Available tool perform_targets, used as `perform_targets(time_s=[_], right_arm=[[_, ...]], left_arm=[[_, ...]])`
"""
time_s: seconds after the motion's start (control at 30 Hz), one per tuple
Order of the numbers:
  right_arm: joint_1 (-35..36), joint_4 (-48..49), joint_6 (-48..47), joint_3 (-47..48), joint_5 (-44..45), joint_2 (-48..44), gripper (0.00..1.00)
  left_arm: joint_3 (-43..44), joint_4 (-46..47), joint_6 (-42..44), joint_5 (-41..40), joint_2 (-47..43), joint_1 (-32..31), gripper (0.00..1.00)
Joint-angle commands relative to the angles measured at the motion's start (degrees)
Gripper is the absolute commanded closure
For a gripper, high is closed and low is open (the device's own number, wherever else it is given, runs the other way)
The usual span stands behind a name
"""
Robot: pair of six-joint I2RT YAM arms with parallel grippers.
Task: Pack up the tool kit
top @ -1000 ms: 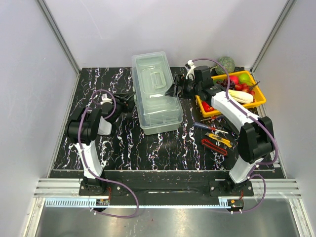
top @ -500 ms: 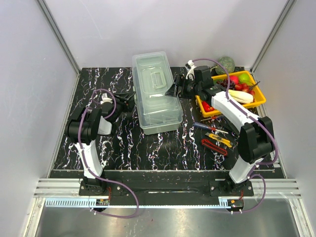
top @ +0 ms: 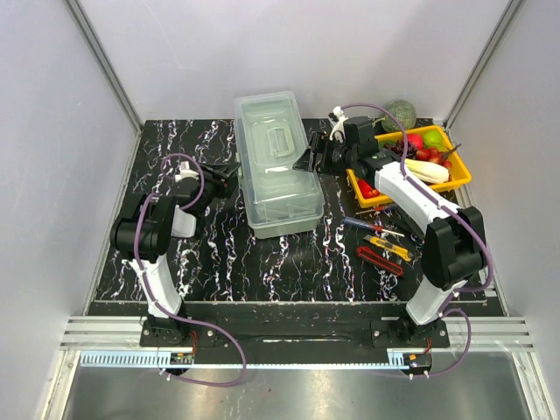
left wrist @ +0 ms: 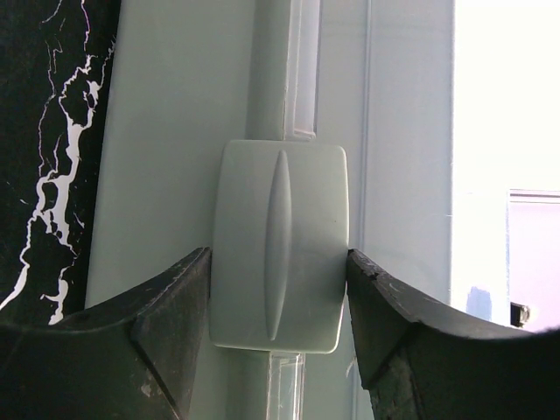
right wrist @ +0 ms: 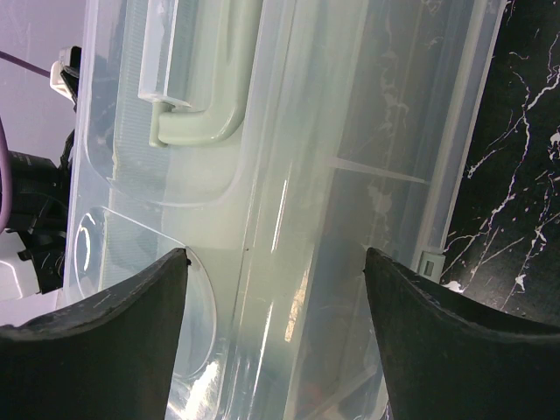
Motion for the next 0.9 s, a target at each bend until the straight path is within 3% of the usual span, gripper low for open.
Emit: perform_targets(time_s=[0.0, 0.2, 0.63, 0.87], right_arm=[[2.8, -4.5, -0.6, -1.3, 2.8, 4.5, 0.19], [2.8, -5.0, -0.7, -1.3, 3.5, 4.6, 0.19], [2.8, -5.0, -0.5, -0.9, 3.7, 4.9, 0.19], [2.8, -5.1, -0.4, -0.7, 4.0, 5.0, 0.19]], left_arm=[[3.1, 7.8, 5.9, 7.8, -5.9, -2.4, 0.76], [2.7, 4.4, 7.7, 6.8, -8.0, -2.4, 0.77], [-0.5, 26.2, -7.7, 3.3, -1.5, -1.6, 0.76], [-1.3, 29.8, -10.1, 1.7, -1.3, -0.9, 0.77]])
